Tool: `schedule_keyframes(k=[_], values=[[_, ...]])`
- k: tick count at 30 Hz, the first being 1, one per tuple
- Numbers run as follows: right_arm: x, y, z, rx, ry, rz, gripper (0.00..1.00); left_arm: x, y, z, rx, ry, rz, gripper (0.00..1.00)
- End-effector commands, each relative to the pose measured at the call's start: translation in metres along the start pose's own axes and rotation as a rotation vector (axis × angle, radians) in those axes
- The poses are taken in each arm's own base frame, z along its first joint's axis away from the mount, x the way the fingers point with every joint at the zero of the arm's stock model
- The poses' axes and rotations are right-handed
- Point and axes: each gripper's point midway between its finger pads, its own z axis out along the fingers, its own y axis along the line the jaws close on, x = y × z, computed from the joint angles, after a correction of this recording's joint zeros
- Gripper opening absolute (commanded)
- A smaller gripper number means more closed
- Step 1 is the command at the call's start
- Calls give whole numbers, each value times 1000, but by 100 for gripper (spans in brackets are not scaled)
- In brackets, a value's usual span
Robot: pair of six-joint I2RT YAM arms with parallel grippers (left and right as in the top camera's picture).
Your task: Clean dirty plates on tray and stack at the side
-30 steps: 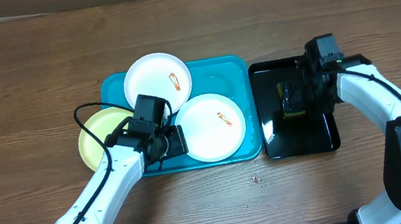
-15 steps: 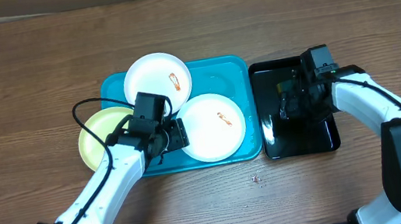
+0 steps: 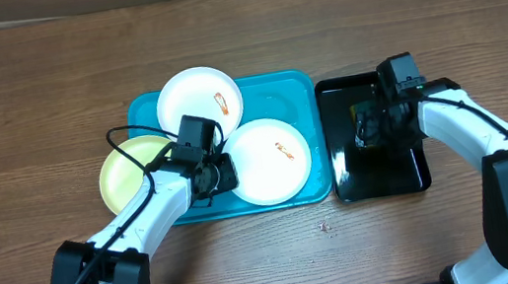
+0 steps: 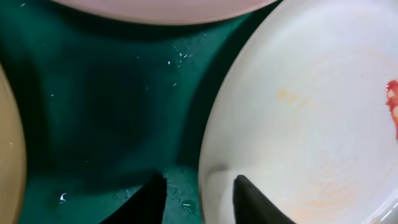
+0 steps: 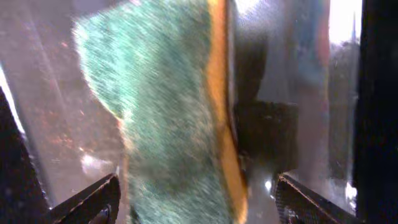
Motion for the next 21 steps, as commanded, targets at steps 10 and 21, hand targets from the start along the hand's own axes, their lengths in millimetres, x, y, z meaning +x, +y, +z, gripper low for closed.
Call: schedule_keyframes(k=[10,21], values=[[14,12,13,82,15,-93,72,5,-2,2,9,16,5,38],[20,15,-1,121,72,-114,58,3,-2,2,5,7,12,43]])
